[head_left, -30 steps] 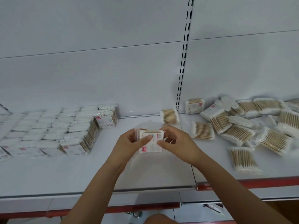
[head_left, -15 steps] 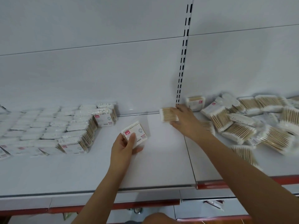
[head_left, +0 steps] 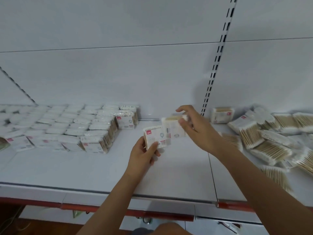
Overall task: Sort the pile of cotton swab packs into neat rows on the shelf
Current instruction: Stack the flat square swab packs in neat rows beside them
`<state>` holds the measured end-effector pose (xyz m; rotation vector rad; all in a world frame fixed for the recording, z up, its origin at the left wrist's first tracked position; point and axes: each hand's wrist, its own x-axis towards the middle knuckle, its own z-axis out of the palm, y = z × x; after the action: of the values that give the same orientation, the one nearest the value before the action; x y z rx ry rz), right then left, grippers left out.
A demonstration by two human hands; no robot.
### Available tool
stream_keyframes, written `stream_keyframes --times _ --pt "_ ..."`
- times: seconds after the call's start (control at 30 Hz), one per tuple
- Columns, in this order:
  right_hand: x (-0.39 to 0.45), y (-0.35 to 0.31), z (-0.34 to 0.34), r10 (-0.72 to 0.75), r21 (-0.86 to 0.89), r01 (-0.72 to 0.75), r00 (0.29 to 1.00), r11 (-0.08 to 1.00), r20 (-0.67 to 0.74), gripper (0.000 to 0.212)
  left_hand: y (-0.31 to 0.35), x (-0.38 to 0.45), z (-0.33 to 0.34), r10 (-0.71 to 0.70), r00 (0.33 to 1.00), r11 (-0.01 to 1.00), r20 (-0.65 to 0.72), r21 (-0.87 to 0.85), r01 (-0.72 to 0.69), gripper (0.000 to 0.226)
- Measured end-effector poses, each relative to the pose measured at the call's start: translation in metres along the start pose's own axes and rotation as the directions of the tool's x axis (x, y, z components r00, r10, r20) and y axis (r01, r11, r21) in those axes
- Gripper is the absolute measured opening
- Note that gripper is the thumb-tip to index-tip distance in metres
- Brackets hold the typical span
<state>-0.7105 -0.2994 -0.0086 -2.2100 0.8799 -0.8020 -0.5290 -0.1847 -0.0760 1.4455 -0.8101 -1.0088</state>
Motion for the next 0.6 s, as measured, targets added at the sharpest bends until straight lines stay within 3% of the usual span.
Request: stream_keyframes --times 0.1,0.17,0.27,0.4,0.47,0.53,0.6 --pt "0.007 -0.017 0.004 0.047 -0.079 -0.036 0.988 0.996 0.146 0.033 0.006 -0.002 -0.008 -0.033 0.997 0.995 0.065 -0.087 0.039 0.025" --pt "0.014 -0.019 0.011 -0.020 -0.176 0.053 0.983 0.983 0.180 0.027 0.008 -0.004 -0.017 -0.049 0.985 0.989 0.165 -0.133 0.071 0.039" --pt "0.022 -0.016 0.031 -0.156 -0.145 0.176 0.978 0.974 0.137 0.031 0.010 -0.009 -0.027 -0.050 0.960 0.998 0.277 -0.016 0.056 0.049" --pt "0.023 -0.022 0.065 -0.295 -0.195 0.292 0.955 0.936 0.013 0.042 0.020 -0.008 -0.036 -0.017 0.976 0.996 0.215 0.085 -0.002 0.030" --pt "0.023 -0.027 0.075 -0.222 -0.131 0.217 0.975 0.967 -0.027 0.052 0.022 -0.005 -0.045 0.000 0.982 0.998 0.191 0.069 -0.013 0.027" --pt "0.020 -0.035 0.080 0.006 0.069 -0.007 1.000 0.998 0.022 0.071 0.023 -0.003 -0.056 0.002 0.984 0.999 0.179 0.035 -0.009 0.026" --pt "0.015 -0.038 0.087 0.210 0.316 -0.244 0.968 0.917 0.138 0.072 0.023 -0.001 -0.068 -0.001 0.984 1.000 0.176 0.021 -0.003 0.027"
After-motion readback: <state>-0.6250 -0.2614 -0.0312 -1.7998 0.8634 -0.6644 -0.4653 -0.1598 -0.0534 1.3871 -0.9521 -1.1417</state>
